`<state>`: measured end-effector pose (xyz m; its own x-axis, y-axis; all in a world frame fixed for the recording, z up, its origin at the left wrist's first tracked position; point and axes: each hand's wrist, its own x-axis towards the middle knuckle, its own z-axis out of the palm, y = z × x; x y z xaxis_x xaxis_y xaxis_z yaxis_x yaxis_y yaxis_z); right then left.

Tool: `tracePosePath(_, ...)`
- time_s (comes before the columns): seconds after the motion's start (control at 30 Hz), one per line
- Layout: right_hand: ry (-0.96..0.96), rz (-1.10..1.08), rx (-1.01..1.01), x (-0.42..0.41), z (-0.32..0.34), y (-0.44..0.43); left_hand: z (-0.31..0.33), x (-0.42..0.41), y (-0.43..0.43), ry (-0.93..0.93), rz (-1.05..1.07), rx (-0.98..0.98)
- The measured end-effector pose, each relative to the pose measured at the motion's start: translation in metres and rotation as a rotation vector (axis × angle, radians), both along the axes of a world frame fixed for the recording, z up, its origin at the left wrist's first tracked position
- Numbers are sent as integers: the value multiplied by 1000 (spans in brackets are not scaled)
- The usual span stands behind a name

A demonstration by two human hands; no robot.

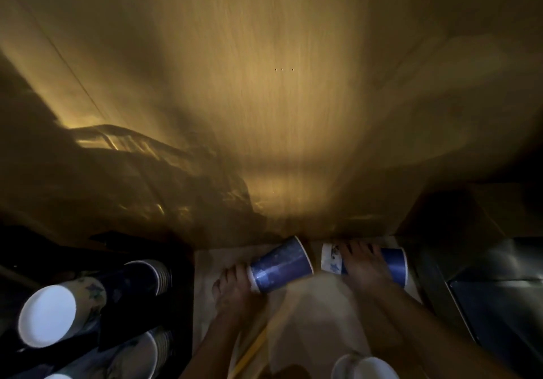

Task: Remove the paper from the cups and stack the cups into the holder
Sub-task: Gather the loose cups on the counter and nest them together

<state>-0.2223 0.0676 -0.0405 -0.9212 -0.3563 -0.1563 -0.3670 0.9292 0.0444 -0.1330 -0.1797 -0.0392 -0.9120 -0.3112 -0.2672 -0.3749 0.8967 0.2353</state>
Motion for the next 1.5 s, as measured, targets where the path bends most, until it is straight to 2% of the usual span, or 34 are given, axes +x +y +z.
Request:
tracePosePath(0.17, -125, 46, 21, 10, 3, 2, 9, 12, 0, -21, 65, 231)
tracePosePath(0.3, -128, -25, -92, 17, 17, 8, 41, 17, -5, 210, 198, 506)
tracePosePath(0.43, -110, -72, -217, 24, 30, 11, 70, 23, -2, 437, 151, 599)
tracePosePath(0.5, -102, -80, -286, 28, 34, 11, 75, 24, 0, 486, 146, 618)
tracePosePath(0.67, -90, -98, -508, 40, 43, 16, 63, 33, 16, 419, 152, 678)
tracePosePath(0.77, -106, -123, -674, 43, 48, 17, 55, 38, 20, 448, 143, 699)
tracePosePath(0.93, -3, -153, -735, 38, 79, 8, 48, 37, 16, 455, 108, 707)
tracePosePath(1.17, -32, -2, -1164, 59, 139, -20, 29, 36, 15, 485, 161, 779)
tracePosePath(1.27, 115, 108, -1311, 70, 154, -32, 23, 40, 15, 469, 195, 857)
tracePosePath(1.37, 250, 192, -1349, 76, 158, -42, 18, 42, 15, 466, 230, 890)
tracePosePath(1.5, 232, 212, -1272, 78, 147, -55, 12, 41, 14, 451, 261, 926)
